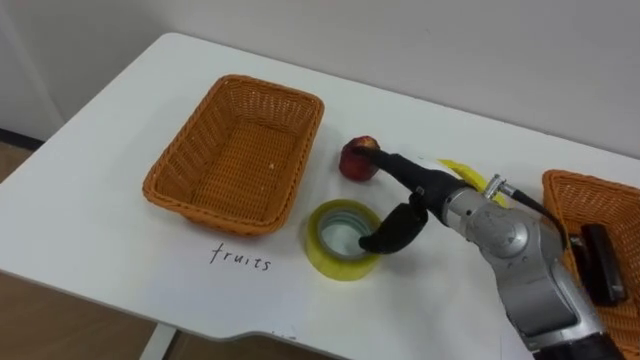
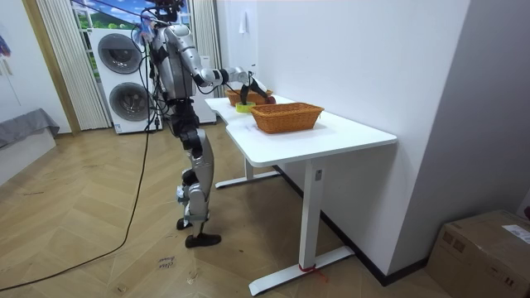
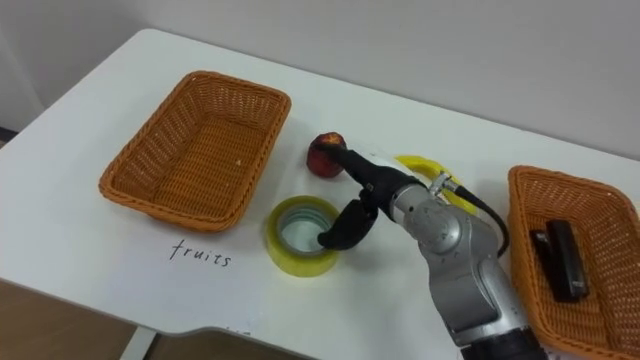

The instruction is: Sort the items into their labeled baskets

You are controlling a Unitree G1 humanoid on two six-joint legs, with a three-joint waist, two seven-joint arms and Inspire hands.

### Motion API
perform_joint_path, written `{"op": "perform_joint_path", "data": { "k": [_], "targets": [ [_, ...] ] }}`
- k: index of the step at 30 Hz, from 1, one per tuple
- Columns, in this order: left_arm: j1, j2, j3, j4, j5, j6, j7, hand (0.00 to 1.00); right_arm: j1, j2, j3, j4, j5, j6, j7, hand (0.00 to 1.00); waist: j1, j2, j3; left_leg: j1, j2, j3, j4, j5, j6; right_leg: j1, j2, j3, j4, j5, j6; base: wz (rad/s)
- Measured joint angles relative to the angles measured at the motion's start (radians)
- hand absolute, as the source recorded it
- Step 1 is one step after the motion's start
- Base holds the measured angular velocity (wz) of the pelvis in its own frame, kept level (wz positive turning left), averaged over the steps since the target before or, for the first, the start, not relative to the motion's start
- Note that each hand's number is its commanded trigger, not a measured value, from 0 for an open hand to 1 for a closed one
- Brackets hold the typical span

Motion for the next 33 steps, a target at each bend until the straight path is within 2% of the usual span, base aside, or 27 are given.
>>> {"op": "perform_joint_path", "data": {
  "k": [8, 13, 18, 26, 33],
  "targets": [
    [-0.001, 0.018, 0.000, 0.000, 0.002, 0.000, 0.015, 0.00, -0.003, -0.003, 0.005, -0.001, -0.001, 0.001, 0.034, 0.00, 0.000, -0.003, 0.0010, 0.000, 0.000, 0.000, 0.000, 0.000, 0.000, 0.000, 0.001, 0.001, 0.001, 0.000, 0.000, 0.00],
    [0.000, 0.033, 0.000, 0.000, 0.000, 0.002, 0.012, 0.00, -0.004, -0.018, 0.011, -0.004, 0.001, 0.036, 0.119, 0.00, 0.001, -0.018, 0.0064, -0.002, 0.001, 0.000, 0.000, 0.001, -0.001, -0.002, 0.002, 0.002, 0.001, 0.000, 0.000, 0.00],
    [-0.001, 0.035, -0.001, -0.001, 0.000, 0.016, 0.012, 0.00, -0.004, -0.027, 0.028, -0.008, 0.001, 0.067, 0.180, 0.00, 0.001, -0.030, 0.0011, -0.001, 0.000, 0.001, 0.000, 0.001, -0.001, -0.002, 0.003, 0.007, 0.002, 0.000, 0.000, 0.00],
    [-0.001, 0.036, -0.001, -0.002, 0.000, 0.025, 0.012, 0.00, -0.004, -0.031, 0.048, -0.009, 0.001, 0.098, 0.233, 0.00, 0.001, -0.030, 0.0008, -0.001, 0.001, 0.006, 0.001, 0.003, -0.001, -0.004, 0.003, 0.013, 0.005, 0.001, -0.002, 0.00],
    [-0.001, 0.036, -0.001, -0.006, -0.004, 0.025, 0.012, 0.00, -0.004, -0.031, 0.049, -0.005, 0.003, 0.104, 0.237, 0.00, 0.002, -0.030, 0.0009, 0.000, 0.001, 0.007, 0.001, 0.004, -0.001, -0.004, 0.004, 0.021, 0.005, 0.003, -0.001, 0.00]
  ]
}}
